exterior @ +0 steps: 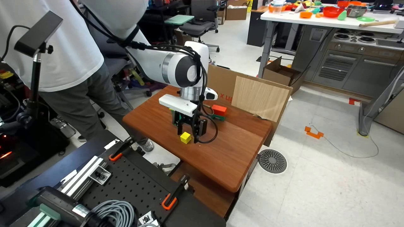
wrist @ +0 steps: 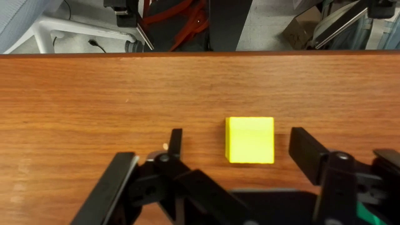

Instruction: Move the yellow block to the left

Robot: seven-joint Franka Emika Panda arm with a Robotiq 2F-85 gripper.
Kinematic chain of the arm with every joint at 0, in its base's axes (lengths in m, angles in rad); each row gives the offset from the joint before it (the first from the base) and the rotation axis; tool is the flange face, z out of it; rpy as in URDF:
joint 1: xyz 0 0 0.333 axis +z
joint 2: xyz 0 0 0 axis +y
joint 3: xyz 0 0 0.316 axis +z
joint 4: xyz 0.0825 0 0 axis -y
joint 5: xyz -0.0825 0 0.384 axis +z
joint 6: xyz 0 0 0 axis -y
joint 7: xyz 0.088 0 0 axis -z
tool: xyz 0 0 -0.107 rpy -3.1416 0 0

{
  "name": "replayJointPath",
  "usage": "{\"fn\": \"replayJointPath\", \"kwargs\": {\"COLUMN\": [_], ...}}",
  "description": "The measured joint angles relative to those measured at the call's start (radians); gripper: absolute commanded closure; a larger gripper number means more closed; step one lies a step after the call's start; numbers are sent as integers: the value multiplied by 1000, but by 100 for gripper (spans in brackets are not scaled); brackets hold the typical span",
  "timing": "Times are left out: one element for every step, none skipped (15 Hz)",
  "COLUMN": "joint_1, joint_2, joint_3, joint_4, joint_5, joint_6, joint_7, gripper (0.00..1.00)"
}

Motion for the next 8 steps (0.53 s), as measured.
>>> {"fn": "replayJointPath", "kwargs": {"joint_1": [-2,-7,-14,-22,-32,-45,-60,-74], "joint_2": [-20,-50,-88,-132,-180,-229,-278,-325], "joint_3": [-5,-10,-16,-23,-30,-37,-43,-51], "joint_4": [-10,-23,-40,-58,-78,-98,-118,-138], "joint_5": [-6,-11,-14,-17,-21,-26,-29,-36], "joint_6": [1,1,1,1,0,-1,-1,-7], "joint_7": [-10,-21,-38,-56,-72,-88,-106,-131], "gripper": [0,0,0,0,0,0,0,0]}}
